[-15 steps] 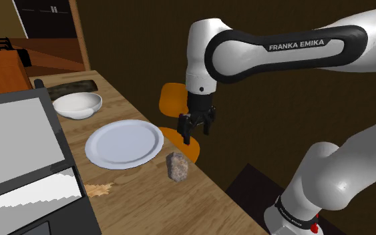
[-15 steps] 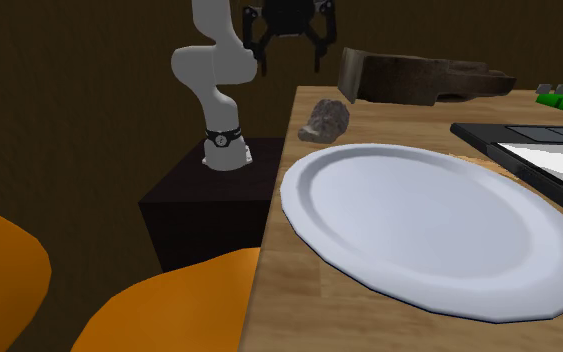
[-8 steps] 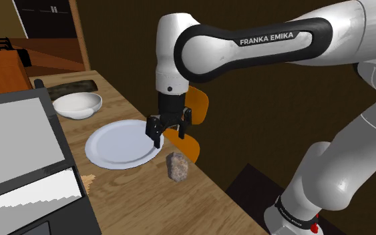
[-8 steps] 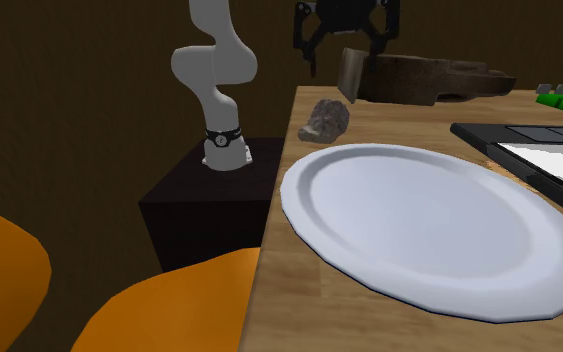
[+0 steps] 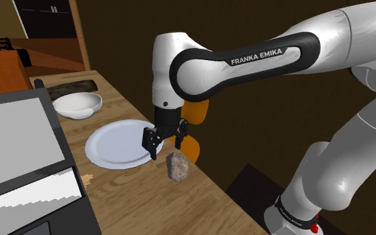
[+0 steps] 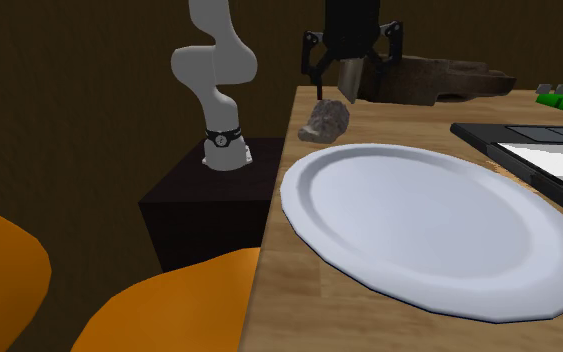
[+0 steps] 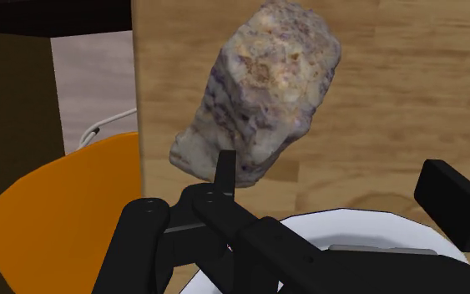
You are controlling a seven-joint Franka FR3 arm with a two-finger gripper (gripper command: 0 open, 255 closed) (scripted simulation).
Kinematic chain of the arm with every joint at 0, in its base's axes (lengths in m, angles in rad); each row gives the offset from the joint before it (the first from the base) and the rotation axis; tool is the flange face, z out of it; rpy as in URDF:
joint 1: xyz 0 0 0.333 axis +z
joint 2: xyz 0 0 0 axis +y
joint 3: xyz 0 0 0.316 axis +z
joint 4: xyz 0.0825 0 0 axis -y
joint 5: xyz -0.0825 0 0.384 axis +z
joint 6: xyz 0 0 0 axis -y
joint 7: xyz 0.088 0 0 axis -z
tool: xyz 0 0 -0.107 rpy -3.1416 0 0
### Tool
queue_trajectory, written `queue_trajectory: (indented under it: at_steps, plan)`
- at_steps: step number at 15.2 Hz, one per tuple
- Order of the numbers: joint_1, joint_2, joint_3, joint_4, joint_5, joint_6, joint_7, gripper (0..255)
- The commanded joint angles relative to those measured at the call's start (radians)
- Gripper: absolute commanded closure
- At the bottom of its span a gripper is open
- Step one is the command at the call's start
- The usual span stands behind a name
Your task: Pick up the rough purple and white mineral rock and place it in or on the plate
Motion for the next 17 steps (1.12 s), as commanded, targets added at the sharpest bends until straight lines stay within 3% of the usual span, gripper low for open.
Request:
queue_trajectory:
  at_steps: [1,7,8,17]
  plan:
    - [0.0,0.001,0.001,-0.008,0.0,0.01,-0.001,0]
    - [0.0,0.001,0.001,-0.008,0.0,0.01,-0.001,0]
    - [0.0,0.001,0.001,-0.008,0.0,0.01,-0.001,255]
    - [0.002,0.002,0.0,-0.008,0.0,0.01,-0.001,255]
